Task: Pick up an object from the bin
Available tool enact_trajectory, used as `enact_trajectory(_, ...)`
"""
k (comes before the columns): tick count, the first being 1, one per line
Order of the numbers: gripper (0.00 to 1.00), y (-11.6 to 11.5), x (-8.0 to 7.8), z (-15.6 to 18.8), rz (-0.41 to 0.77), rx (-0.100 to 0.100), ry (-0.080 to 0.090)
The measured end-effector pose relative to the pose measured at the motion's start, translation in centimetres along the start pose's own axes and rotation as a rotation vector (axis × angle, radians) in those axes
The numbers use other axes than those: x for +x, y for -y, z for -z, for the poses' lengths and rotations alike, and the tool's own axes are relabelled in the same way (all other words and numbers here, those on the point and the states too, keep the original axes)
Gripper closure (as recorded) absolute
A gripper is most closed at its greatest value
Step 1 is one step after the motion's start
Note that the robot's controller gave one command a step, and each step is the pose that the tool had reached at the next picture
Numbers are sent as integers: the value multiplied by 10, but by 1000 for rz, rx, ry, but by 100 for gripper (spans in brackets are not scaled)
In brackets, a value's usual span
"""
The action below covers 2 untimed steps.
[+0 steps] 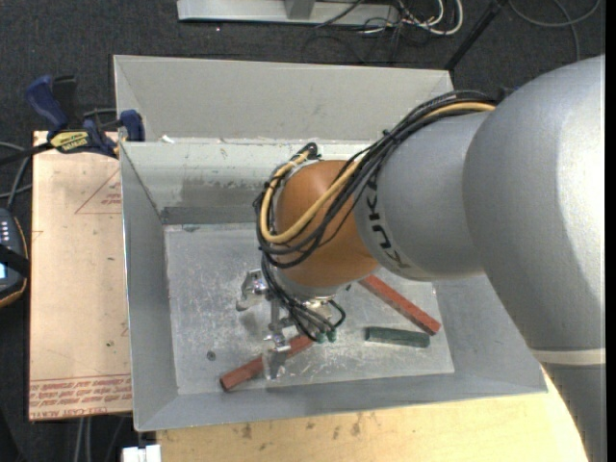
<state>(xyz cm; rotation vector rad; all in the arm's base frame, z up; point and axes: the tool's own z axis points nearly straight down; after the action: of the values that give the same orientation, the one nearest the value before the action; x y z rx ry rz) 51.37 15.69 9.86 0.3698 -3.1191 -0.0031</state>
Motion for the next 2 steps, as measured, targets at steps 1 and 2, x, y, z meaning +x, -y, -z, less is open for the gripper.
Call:
enact_trajectory(1, 100, 0, 0, 0, 0, 0, 0)
enact_trajectory(2, 0, 0, 0, 0, 0, 0, 0)
